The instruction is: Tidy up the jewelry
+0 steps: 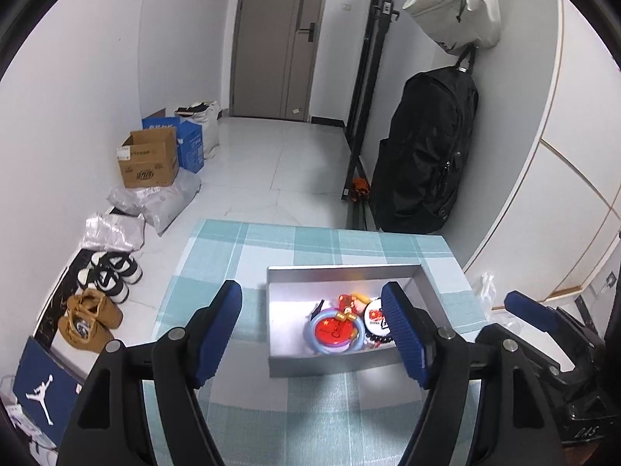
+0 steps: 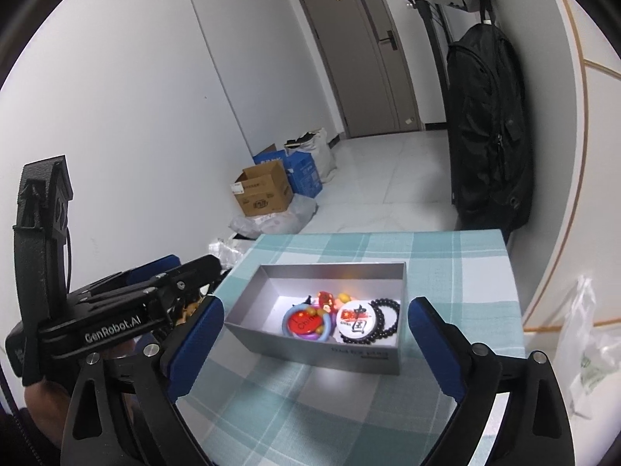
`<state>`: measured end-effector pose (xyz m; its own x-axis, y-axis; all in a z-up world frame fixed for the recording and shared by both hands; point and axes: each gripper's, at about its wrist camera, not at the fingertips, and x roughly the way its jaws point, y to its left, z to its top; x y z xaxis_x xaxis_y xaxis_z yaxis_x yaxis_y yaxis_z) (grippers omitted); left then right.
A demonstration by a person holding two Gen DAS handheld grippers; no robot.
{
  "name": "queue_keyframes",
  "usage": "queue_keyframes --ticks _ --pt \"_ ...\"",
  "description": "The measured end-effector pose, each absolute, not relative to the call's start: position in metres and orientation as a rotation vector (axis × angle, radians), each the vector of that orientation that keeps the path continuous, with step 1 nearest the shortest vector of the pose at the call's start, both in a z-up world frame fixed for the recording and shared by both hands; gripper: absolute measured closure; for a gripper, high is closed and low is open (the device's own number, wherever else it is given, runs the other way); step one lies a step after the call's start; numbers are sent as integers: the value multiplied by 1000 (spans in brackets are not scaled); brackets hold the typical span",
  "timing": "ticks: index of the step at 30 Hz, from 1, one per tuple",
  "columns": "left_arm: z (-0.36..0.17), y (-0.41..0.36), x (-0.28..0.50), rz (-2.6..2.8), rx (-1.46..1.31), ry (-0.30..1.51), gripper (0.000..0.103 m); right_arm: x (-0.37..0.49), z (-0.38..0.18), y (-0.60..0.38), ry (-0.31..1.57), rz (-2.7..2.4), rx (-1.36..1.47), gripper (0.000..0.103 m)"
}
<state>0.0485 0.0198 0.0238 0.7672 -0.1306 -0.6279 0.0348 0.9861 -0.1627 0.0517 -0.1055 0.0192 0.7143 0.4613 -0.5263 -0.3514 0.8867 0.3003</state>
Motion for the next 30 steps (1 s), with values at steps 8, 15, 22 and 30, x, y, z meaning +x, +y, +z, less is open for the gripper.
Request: queue_keyframes --ticks 8,15,22,30 --pt "24 14 34 -83 -126 689 33 41 19 -108 618 444 173 2" --pt "27 5 26 -84 -83 669 33 39 19 -107 613 444 162 2" --pt "26 5 25 -96 -93 666 33 40 18 -113 617 435 183 2" --pt "27 1 24 -109 -100 669 33 41 18 -112 619 438 182 2"
